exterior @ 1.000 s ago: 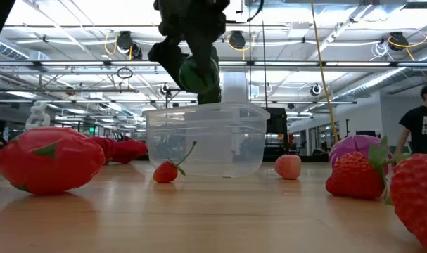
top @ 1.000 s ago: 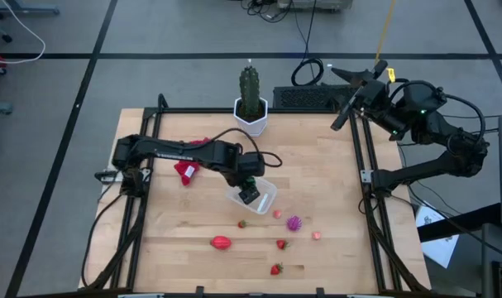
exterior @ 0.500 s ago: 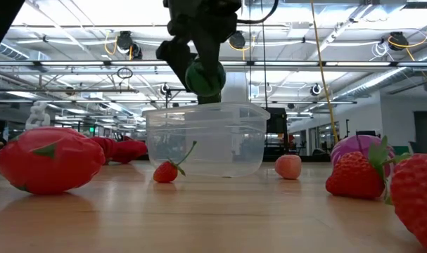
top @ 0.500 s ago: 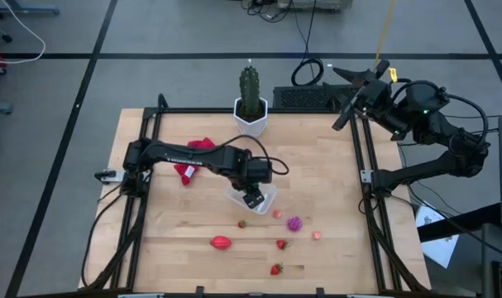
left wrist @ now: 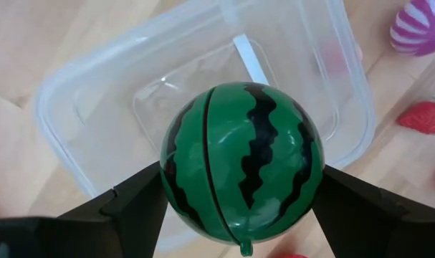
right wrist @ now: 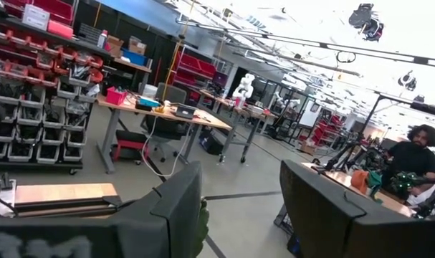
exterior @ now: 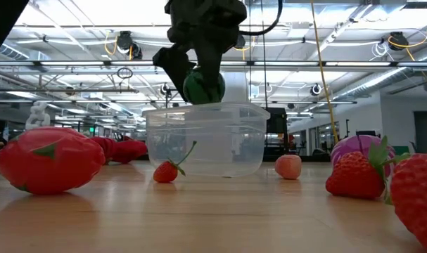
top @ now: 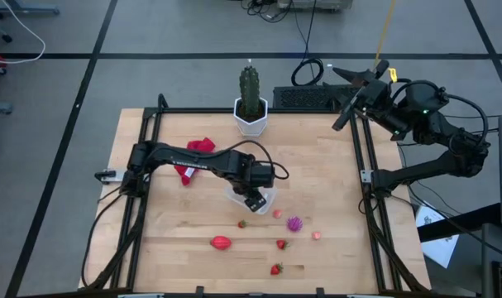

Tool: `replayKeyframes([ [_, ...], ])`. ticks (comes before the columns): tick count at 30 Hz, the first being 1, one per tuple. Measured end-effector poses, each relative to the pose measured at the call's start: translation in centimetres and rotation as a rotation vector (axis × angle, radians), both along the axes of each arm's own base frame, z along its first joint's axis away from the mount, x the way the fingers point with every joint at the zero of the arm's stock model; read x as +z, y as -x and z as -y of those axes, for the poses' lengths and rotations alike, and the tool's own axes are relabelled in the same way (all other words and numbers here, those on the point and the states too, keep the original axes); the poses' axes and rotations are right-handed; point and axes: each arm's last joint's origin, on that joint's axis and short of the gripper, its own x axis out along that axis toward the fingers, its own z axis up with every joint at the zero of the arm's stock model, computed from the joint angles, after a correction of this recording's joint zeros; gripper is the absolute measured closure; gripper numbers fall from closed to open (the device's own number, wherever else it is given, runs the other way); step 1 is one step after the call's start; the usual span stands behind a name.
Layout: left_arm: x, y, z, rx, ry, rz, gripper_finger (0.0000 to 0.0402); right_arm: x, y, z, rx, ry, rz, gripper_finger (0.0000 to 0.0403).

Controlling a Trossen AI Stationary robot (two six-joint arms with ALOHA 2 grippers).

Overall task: Pick and placing Produce into tupperware
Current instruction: Put the green watermelon into the transparent container

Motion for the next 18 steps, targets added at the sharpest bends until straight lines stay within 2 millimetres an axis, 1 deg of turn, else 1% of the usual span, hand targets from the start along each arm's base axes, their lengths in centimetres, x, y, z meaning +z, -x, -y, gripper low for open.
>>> replayKeyframes([
  [10,0.11,-0.05,0.26,0.129,0.027,0.008,0.0094,-0.01,-0.02,0.00,0.000,0.003,-0.003,0.0220],
  [18,-0.82,-0.54,0.47,0.202,0.032,-0.003,0.0094,-0.02,-0.02,0.00,0.001,0.005,-0.005,0.0220],
])
